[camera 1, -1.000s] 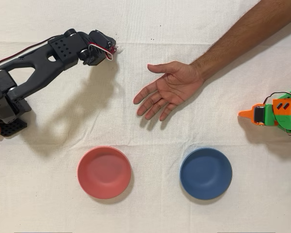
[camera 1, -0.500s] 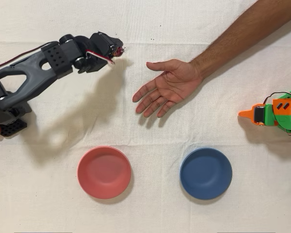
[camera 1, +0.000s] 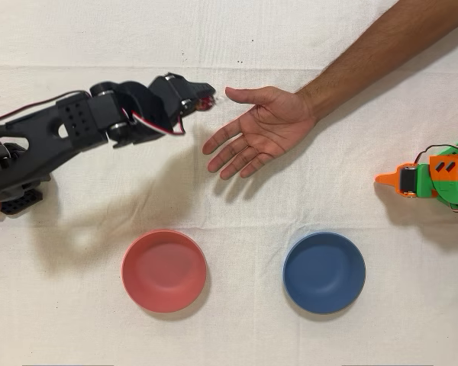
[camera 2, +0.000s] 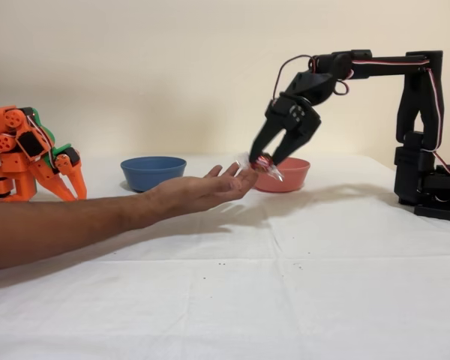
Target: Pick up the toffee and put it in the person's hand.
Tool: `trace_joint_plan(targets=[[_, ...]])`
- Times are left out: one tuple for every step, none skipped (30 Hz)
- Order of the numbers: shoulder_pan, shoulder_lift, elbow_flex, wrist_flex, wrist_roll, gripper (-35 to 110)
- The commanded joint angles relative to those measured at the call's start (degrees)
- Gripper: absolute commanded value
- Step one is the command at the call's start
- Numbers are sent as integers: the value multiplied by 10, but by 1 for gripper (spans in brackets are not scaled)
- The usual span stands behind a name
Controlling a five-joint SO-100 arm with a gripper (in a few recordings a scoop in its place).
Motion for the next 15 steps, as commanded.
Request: trace_joint_plan(targets=[[12,31,-83,-14,-11,12],[15,24,-94,-16,-12,12],[18,18,-104,-17,-12,12],[19,12,-113,-18,-14,12],[22,6,-122,-18,-17,12],[24,1,-129,-21,-18,12],[26,-4,-134,-25,-19,12],[29,-8,-138,-32,-22,12],[30,-11,-141,-36,-25,12],[33,-14,-143,-40,-28,12],[33,-17,-145,-47,-31,12],[36,-20,-147,-55,-33,12],[37,-24,-150,-63,-35,12],[39,-28,-153,-72,-39,12],[40,-33,-157,-80,-41,11]])
